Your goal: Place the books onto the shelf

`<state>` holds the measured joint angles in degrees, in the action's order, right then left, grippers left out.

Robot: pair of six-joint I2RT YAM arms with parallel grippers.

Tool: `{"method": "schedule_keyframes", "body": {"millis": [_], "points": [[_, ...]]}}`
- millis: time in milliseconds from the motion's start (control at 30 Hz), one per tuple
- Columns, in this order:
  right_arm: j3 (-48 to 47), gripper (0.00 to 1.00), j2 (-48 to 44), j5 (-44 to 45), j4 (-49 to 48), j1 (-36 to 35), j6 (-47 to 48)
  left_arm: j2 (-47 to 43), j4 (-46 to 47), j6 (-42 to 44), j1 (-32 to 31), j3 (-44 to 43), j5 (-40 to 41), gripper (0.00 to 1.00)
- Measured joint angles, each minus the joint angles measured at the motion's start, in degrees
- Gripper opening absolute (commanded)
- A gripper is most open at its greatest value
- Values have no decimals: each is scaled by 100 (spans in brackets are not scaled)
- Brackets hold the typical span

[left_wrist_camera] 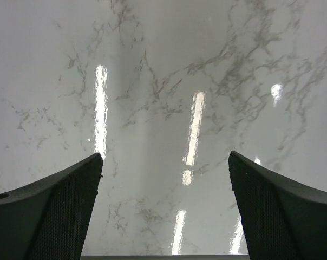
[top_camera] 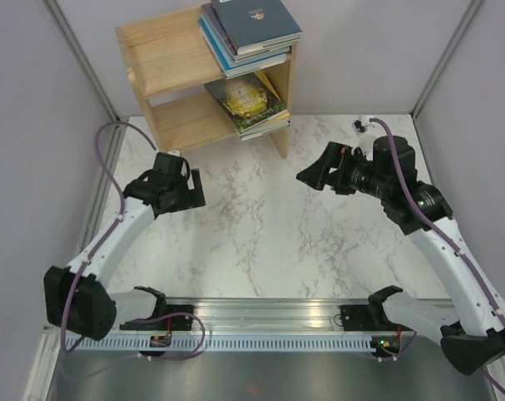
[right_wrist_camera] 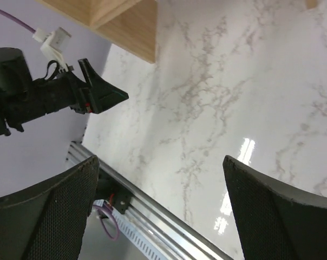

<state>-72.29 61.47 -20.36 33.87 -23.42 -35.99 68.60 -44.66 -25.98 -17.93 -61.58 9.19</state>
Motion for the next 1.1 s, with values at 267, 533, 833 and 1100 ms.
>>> {"method": "schedule_keyframes", "body": {"millis": [267, 533, 833, 1100], "points": [[341, 98, -964, 1073, 717, 0, 173, 651, 1902, 619, 831, 1600, -645, 100], [730, 98, -1276, 1130, 721, 0, 492, 302, 4575, 1141, 1432, 3001, -686, 99], [1541, 98, -1755, 968, 885, 0, 634, 553, 6968, 1541, 1749, 4030, -831, 100], [1561, 98, -2277, 1191, 752, 0, 907, 1421, 7678, 1847, 1954, 3473, -940, 95]]}}
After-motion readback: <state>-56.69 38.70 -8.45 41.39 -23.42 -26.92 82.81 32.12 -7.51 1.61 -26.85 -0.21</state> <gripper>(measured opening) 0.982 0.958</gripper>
